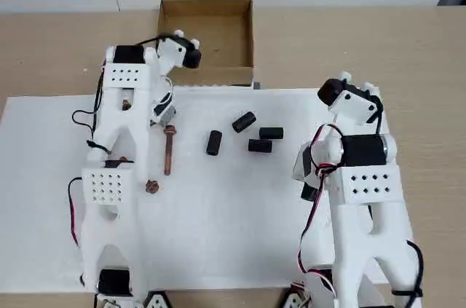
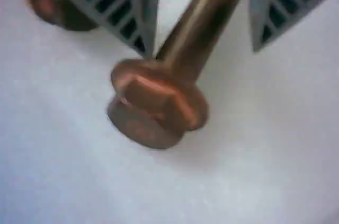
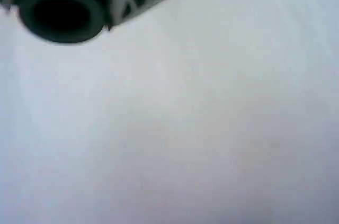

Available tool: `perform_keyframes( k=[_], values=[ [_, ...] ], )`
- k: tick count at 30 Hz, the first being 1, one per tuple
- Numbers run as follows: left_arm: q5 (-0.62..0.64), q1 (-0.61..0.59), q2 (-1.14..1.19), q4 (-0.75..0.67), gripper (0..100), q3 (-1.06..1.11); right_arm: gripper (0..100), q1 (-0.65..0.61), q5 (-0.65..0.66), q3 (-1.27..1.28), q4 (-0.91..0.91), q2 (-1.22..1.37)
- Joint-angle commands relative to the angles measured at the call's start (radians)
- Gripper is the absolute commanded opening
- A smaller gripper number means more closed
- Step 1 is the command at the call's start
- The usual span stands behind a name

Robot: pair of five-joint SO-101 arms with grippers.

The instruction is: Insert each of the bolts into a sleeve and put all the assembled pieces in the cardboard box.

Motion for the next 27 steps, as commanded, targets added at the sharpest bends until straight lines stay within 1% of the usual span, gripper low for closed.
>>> perform_keyframes(
  k=[1,3,8,16,19,23,27],
  values=[
    [-0.008,0.006,-0.003,0.028,12,-0.033,0.3,0.005,0.009,-0.006,-0.015,-0.025],
    [-0.008,0.006,-0.003,0.028,10,-0.033,0.3,0.005,0.008,-0.006,-0.015,-0.025],
    [-0.008,0.006,0.000,0.028,0,-0.030,0.3,0.004,0.006,-0.009,-0.015,-0.033],
    [0.000,0.008,-0.034,0.029,0,-0.036,0.3,-0.001,0.006,-0.043,-0.004,-0.035],
    [0.034,0.005,-0.138,0.031,0,-0.028,0.3,-0.001,0.009,-0.120,0.016,-0.035],
    [0.046,0.020,-0.359,0.031,0,0.038,0.3,-0.002,0.017,-0.245,0.067,-0.035],
    [0.049,0.054,-0.614,0.029,0,0.183,0.3,-0.002,0.092,-0.334,0.068,-0.035]
  ],
)
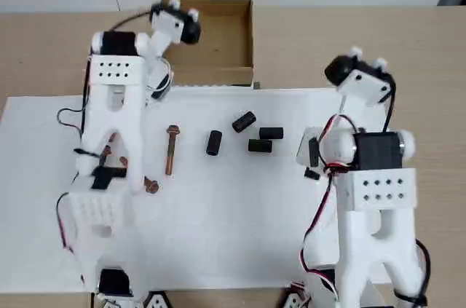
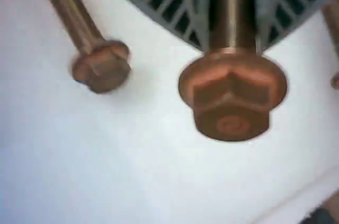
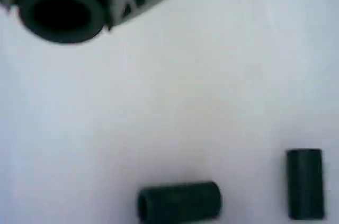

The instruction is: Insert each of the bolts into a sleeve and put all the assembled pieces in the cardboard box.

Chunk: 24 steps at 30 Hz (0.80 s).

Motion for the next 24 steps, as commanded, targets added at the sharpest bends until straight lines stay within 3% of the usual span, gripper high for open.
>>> perform_keyframes(
  k=[1,11,17,24],
  values=[
    [0.014,0.032,-0.307,0.025,0,0.108,0.3,-0.001,0.064,-0.115,0.013,-0.033],
    [0.008,0.035,-0.832,0.023,0,0.414,0.3,-0.001,0.264,-0.152,0.022,-0.197],
    [0.017,0.034,-1.060,-0.021,0,0.610,0.3,-0.001,0.325,-0.005,0.016,-0.354],
    [0.288,0.040,-1.335,-0.193,0,0.894,0.3,-0.002,0.321,0.166,-0.058,-0.441]
  ],
)
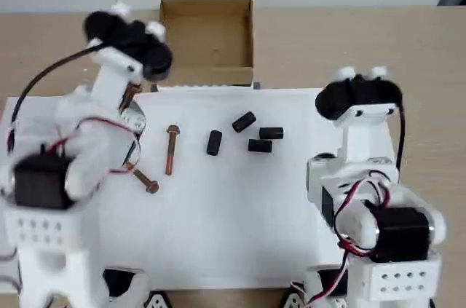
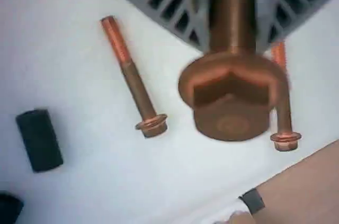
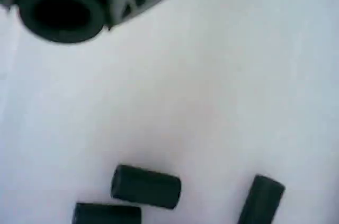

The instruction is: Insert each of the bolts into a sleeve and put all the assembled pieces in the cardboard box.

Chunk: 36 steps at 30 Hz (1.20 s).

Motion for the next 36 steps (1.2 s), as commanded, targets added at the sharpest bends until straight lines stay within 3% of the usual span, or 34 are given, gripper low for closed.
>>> perform_keyframes(
  k=[1,7,11,22,28,36],
  values=[
    [0.183,0.008,-0.164,-0.112,0,0.133,0.3,-0.004,0.006,0.052,-0.070,-0.056],
    [0.425,0.009,-0.454,-0.304,0,0.463,0.3,-0.151,0.006,0.216,-0.163,-0.205],
    [0.500,0.009,-0.675,-0.413,0,0.667,0.3,-0.257,0.008,0.371,-0.260,-0.334],
    [0.677,0.009,-1.143,-0.446,1,0.958,0.3,-0.516,0.015,0.712,-0.541,-0.625],
    [0.839,0.017,-1.152,-0.459,1,0.983,0.3,-0.610,0.017,0.824,-0.670,-0.667],
    [0.974,0.238,-1.152,-0.557,1,0.984,0.3,-0.680,0.060,0.918,-0.792,-0.668]
  ],
)
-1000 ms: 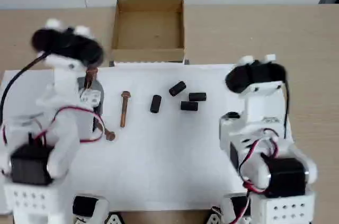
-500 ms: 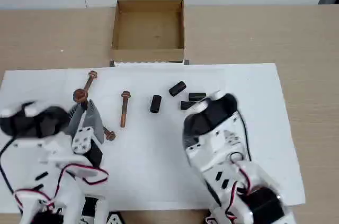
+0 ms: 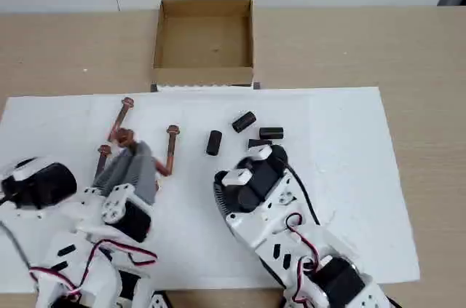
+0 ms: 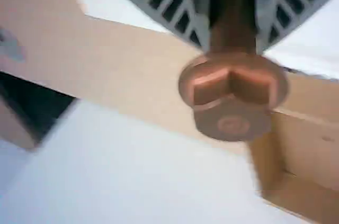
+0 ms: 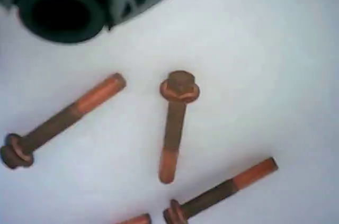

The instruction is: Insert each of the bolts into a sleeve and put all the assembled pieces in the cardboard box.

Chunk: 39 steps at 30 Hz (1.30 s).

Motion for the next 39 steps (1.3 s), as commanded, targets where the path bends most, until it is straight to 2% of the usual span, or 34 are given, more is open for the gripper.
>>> perform_keyframes(
  k=[1,10,18,27,39],
  values=[
    [0.041,0.077,-0.011,-0.075,1,0.001,0.3,-0.031,0.054,0.011,-0.064,-0.015],
    [0.041,0.193,-0.008,-0.091,1,0.005,0.3,-0.097,0.132,0.018,-0.124,-0.015],
    [0.038,0.196,-0.008,-0.098,1,0.081,0.3,-0.099,0.175,-0.015,-0.151,-0.015],
    [-0.011,0.196,-0.009,-0.262,1,0.188,0.3,-0.099,0.175,-0.057,-0.148,-0.015],
    [-0.011,0.196,-0.009,-0.256,1,0.197,0.3,-0.053,0.175,-0.066,-0.145,-0.010]
  ],
)
